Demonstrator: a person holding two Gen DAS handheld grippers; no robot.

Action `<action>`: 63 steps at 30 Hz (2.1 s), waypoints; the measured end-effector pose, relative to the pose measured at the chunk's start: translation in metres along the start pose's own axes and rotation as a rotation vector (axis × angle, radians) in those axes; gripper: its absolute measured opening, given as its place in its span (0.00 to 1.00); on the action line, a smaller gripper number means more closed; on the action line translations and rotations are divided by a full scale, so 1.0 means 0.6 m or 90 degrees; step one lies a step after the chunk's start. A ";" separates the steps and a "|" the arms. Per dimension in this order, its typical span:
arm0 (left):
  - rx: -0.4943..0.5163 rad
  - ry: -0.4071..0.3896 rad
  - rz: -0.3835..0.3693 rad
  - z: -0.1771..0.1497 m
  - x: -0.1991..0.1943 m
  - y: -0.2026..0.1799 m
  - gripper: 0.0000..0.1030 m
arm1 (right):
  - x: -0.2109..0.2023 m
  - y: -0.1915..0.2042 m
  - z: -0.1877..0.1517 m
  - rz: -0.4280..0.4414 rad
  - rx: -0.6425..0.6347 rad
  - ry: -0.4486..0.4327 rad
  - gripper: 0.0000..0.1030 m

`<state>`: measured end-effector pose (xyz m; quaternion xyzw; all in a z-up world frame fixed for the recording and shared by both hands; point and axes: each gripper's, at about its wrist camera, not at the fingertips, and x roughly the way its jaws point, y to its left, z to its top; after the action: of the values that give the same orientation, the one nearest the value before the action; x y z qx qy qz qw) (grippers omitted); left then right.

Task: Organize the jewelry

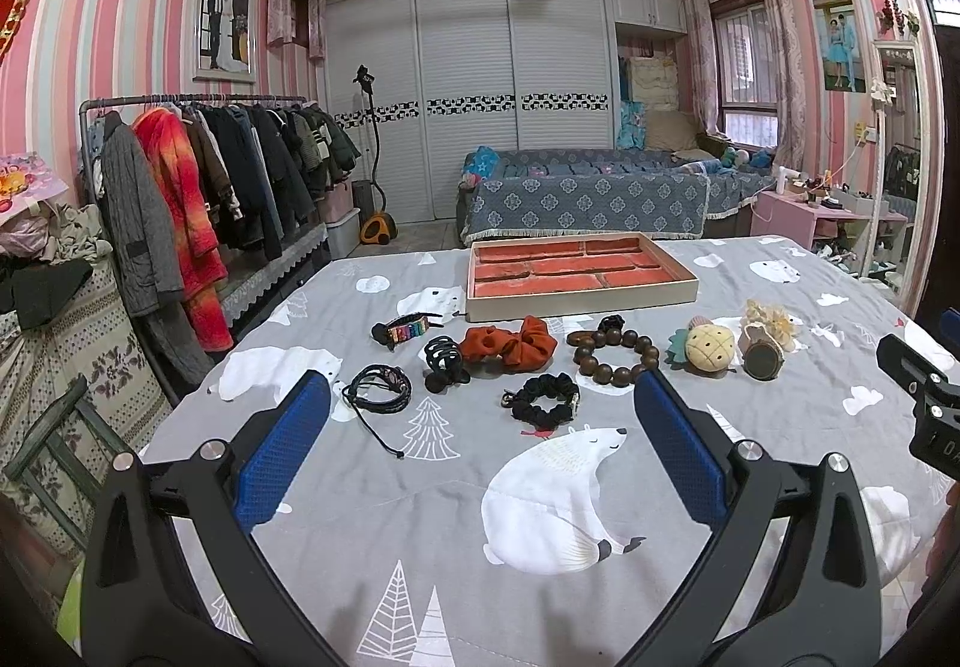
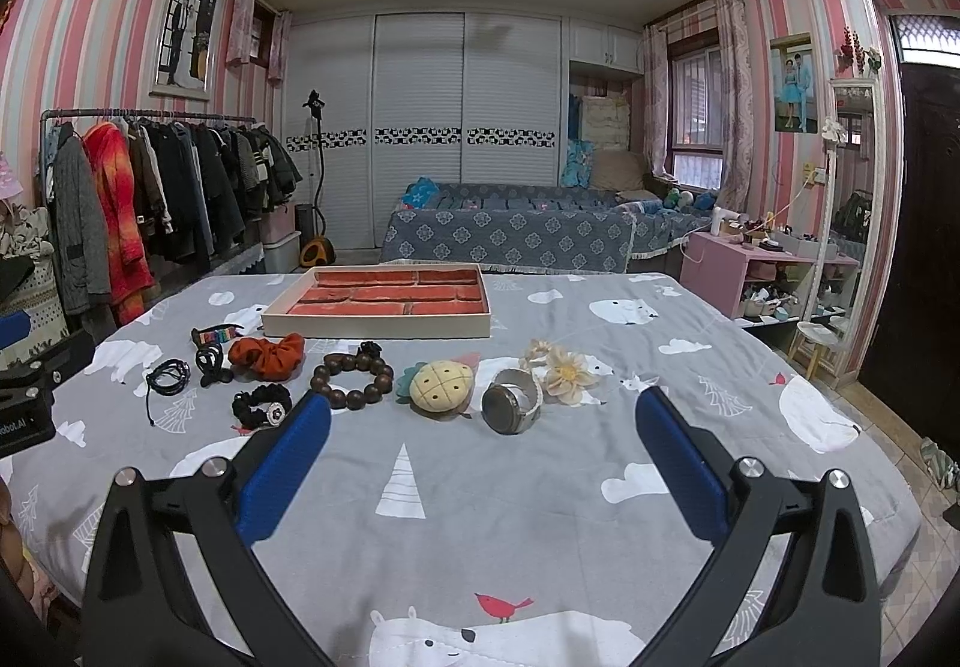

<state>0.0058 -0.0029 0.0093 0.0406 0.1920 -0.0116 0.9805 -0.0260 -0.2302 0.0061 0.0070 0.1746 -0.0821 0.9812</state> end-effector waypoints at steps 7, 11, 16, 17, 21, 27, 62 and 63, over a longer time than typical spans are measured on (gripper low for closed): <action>0.001 0.001 0.000 -0.001 0.001 0.000 0.95 | 0.001 -0.001 0.000 0.000 0.000 0.001 0.96; 0.001 0.003 0.000 -0.003 0.003 0.001 0.95 | 0.002 -0.001 0.000 0.001 0.000 0.002 0.96; 0.000 0.010 0.001 -0.008 0.012 0.002 0.95 | 0.003 -0.004 0.000 0.000 0.001 0.003 0.96; 0.001 0.010 0.002 -0.009 0.013 0.001 0.95 | 0.005 -0.006 0.000 -0.001 0.002 0.004 0.96; 0.001 0.010 0.005 -0.009 0.017 0.002 0.95 | 0.010 -0.009 -0.001 0.001 0.004 0.003 0.96; 0.002 0.018 0.009 -0.010 0.026 0.003 0.95 | 0.018 -0.008 -0.001 0.000 0.001 0.008 0.96; 0.011 0.108 -0.015 0.018 0.231 0.014 0.95 | 0.230 0.014 0.000 -0.004 0.021 0.128 0.96; 0.013 0.109 -0.015 0.021 0.239 0.015 0.95 | 0.239 0.018 0.003 -0.005 0.020 0.129 0.96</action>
<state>0.1437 0.0037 -0.0323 0.0489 0.2752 -0.0219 0.9599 0.1091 -0.2423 -0.0420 0.0297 0.2720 -0.0872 0.9579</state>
